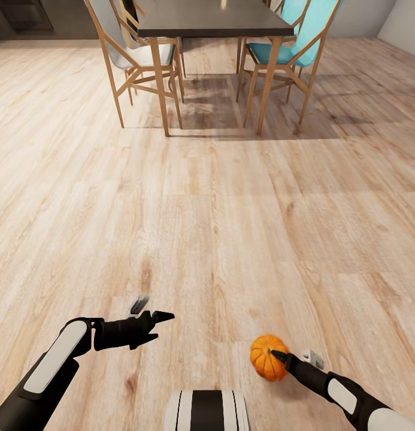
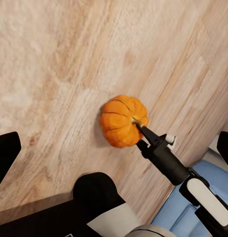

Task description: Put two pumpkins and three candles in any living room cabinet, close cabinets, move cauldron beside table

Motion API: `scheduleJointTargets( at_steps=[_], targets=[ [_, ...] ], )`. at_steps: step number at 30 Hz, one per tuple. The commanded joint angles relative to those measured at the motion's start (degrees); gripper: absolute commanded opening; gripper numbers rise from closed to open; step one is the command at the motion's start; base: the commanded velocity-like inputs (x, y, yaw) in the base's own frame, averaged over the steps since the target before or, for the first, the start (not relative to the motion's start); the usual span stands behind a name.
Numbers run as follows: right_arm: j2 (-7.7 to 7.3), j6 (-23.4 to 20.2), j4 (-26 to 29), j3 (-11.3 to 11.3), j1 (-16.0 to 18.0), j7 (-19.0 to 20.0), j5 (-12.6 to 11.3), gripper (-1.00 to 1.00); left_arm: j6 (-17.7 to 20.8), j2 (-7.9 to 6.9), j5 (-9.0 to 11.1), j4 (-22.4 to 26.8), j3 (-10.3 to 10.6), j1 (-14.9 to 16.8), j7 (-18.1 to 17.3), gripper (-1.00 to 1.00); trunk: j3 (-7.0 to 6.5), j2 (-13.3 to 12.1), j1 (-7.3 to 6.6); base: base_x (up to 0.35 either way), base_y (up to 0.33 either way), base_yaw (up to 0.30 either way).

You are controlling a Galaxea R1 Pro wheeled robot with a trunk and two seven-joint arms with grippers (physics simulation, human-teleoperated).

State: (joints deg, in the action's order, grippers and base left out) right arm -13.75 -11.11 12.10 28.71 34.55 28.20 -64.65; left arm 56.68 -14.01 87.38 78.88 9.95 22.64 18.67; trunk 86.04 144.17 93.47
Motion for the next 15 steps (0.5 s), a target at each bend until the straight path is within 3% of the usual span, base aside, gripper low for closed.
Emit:
scheduleJointTargets(
  at_steps=[1,9,10,15],
  targets=[
    [-0.05,-0.1,-0.1,0.6,0.0,-1.6,0.1,1.00,0.0,-0.02,0.6,0.0,0.1,0.0,0.6,1.00,0.04,0.0,0.00,0.000,0.000,0.000],
    [-0.03,-0.1,-0.2,0.5,0.0,-1.4,0.5,1.00,0.0,0.04,0.6,0.0,0.1,0.0,0.6,1.00,0.04,0.0,0.00,0.000,0.000,0.000],
    [-0.04,-0.1,-0.2,0.5,0.0,-1.4,1.0,-1.00,0.0,0.04,0.6,0.0,0.1,0.0,0.6,1.00,0.04,0.0,0.00,0.000,0.000,0.000],
    [-0.03,-0.2,-0.2,0.5,0.0,-1.4,2.4,-1.00,0.0,0.04,0.6,0.0,0.1,0.0,0.6,1.00,0.04,0.0,0.00,0.000,0.000,0.000]
  ],
)
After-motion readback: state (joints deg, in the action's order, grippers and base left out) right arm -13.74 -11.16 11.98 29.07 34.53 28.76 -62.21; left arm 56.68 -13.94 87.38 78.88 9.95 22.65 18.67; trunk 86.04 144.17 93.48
